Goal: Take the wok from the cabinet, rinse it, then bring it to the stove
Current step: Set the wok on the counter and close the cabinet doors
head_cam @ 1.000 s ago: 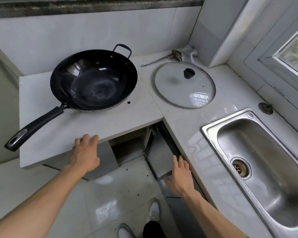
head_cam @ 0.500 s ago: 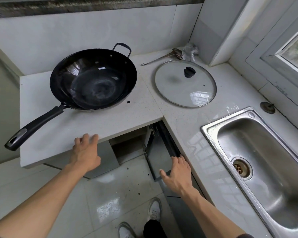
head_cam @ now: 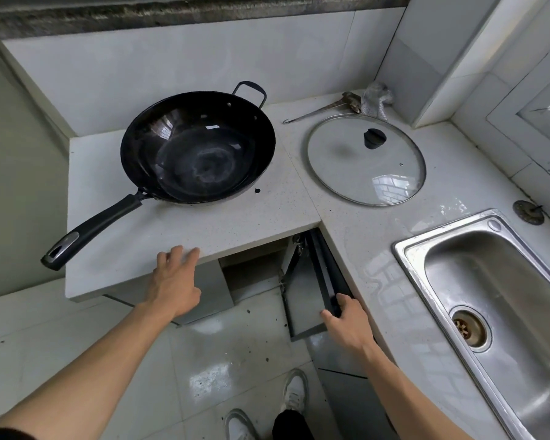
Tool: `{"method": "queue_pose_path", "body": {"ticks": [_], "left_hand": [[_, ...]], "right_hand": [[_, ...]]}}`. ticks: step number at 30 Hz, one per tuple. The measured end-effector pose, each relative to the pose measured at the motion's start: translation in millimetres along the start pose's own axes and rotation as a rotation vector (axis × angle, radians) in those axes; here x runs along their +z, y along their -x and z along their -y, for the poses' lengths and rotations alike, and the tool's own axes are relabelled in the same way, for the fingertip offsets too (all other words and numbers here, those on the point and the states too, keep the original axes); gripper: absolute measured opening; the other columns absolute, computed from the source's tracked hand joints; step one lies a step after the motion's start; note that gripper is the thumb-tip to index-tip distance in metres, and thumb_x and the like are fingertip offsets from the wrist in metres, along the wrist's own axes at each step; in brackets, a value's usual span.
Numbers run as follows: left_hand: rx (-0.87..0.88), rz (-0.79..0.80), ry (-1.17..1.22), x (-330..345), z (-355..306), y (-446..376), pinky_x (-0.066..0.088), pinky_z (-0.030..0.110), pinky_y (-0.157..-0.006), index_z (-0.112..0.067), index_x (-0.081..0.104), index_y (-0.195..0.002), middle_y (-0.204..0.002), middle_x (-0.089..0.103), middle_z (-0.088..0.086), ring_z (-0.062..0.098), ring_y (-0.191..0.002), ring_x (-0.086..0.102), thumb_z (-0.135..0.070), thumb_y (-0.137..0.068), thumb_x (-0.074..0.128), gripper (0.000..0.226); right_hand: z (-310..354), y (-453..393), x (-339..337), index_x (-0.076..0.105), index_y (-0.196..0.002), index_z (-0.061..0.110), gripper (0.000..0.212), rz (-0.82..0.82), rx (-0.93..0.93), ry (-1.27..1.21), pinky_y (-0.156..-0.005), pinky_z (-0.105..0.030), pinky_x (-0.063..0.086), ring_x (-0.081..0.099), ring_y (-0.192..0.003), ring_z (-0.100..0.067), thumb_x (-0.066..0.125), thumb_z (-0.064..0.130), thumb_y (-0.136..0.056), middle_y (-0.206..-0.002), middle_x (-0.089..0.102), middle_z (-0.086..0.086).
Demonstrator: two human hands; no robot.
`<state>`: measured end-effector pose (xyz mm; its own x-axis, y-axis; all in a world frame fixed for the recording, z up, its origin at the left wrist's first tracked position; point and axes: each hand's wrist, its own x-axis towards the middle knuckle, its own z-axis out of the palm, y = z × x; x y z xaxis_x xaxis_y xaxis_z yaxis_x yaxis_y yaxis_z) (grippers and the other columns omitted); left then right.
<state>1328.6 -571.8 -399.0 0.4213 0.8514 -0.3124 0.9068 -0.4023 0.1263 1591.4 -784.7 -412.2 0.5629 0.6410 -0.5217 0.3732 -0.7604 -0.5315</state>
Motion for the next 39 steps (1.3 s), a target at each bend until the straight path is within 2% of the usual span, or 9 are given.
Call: {"method": "queue_pose_path", "body": {"ticks": [3, 5, 8, 10, 14, 18, 24, 30, 39], "left_hand": [[0.024, -0.020, 0.038, -1, 9, -1, 0.041, 0.037, -0.101, -0.024, 0.020, -0.148, -0.147, 0.024, 0.005, 0.027, -0.129, 0.024, -0.024, -0.083, 0.060, 0.076], [0.013, -0.051, 0.049, -2, 14, -1, 0.041, 0.038, -0.102, -0.020, 0.027, -0.145, -0.147, 0.026, 0.005, 0.026, -0.131, 0.024, -0.025, -0.084, 0.059, 0.069], [-0.022, -0.052, 0.057, -1, 17, 0, 0.040, 0.038, -0.104, -0.019, 0.033, -0.144, -0.149, 0.023, 0.005, 0.026, -0.133, 0.022, -0.026, -0.085, 0.058, 0.064], [-0.023, -0.028, 0.056, -1, 17, 0, 0.037, 0.038, -0.106, -0.019, 0.031, -0.145, -0.150, 0.023, 0.006, 0.027, -0.133, 0.023, -0.028, -0.086, 0.058, 0.065], [-0.019, -0.010, 0.046, -3, 16, 1, 0.033, 0.037, -0.109, -0.020, 0.027, -0.146, -0.151, 0.022, 0.005, 0.027, -0.133, 0.022, -0.025, -0.085, 0.058, 0.068], [-0.019, 0.008, 0.061, -5, 18, 3, 0.035, 0.036, -0.107, -0.021, 0.026, -0.146, -0.151, 0.020, 0.003, 0.025, -0.131, 0.022, -0.020, -0.082, 0.058, 0.072], [-0.043, 0.017, 0.114, -6, 18, 5, 0.041, 0.034, -0.101, -0.024, 0.026, -0.145, -0.153, 0.015, -0.003, 0.022, -0.132, 0.019, -0.014, -0.079, 0.060, 0.074], [-0.020, -0.007, 0.107, -7, 15, 4, 0.043, 0.029, -0.091, -0.021, 0.030, -0.139, -0.146, 0.019, -0.001, 0.023, -0.124, 0.023, -0.010, -0.075, 0.060, 0.072], [-0.011, 0.003, 0.097, -11, 14, 3, 0.046, 0.031, -0.089, -0.018, 0.032, -0.138, -0.145, 0.021, 0.003, 0.024, -0.122, 0.025, -0.005, -0.073, 0.059, 0.071]], "right_hand": [[-1, -5, -2, 0.051, -0.126, 0.016, 0.048, 0.010, 0.043, -0.099, -0.083, -0.028, 0.044, 0.058, -0.107, -0.023, 0.061, 0.034, -0.082, -0.115, 0.059, -0.003], [0, -8, -3, 0.045, -0.110, 0.027, 0.038, 0.022, 0.048, -0.149, -0.071, -0.024, 0.041, 0.056, -0.080, -0.012, 0.060, 0.040, -0.077, -0.092, 0.055, 0.006], [0, -12, -1, 0.054, -0.132, 0.018, 0.051, 0.043, 0.096, -0.220, -0.093, -0.031, 0.045, 0.058, -0.106, -0.017, 0.063, 0.032, -0.084, -0.118, 0.062, -0.001], [2, -14, 3, 0.054, -0.134, 0.011, 0.051, 0.066, 0.135, -0.290, -0.100, -0.036, 0.046, 0.058, -0.113, -0.021, 0.066, 0.027, -0.087, -0.125, 0.062, -0.004], [11, -20, 18, 0.062, -0.122, 0.008, 0.047, 0.172, 0.215, -0.533, -0.094, -0.043, 0.054, 0.066, -0.103, -0.026, 0.070, 0.028, -0.081, -0.110, 0.070, -0.011], [32, -24, 39, 0.062, -0.113, -0.001, 0.027, 0.302, 0.319, -0.841, -0.091, -0.045, 0.056, 0.066, -0.091, -0.032, 0.060, 0.013, -0.091, -0.096, 0.067, -0.020], [76, -29, 64, 0.062, -0.098, -0.003, 0.014, 0.344, 0.433, -1.117, -0.096, -0.040, 0.051, 0.062, -0.093, -0.028, 0.054, 0.007, -0.093, -0.094, 0.063, -0.017], [89, -33, 80, 0.055, -0.128, 0.004, 0.036, 0.365, 0.461, -1.205, -0.106, -0.042, 0.043, 0.061, -0.113, -0.026, 0.045, 0.003, -0.093, -0.123, 0.064, -0.015], [117, -47, 78, 0.048, -0.132, -0.006, 0.040, 0.450, 0.521, -1.426, -0.101, -0.042, 0.048, 0.056, -0.121, -0.035, 0.042, 0.003, -0.093, -0.129, 0.057, -0.023]]}}
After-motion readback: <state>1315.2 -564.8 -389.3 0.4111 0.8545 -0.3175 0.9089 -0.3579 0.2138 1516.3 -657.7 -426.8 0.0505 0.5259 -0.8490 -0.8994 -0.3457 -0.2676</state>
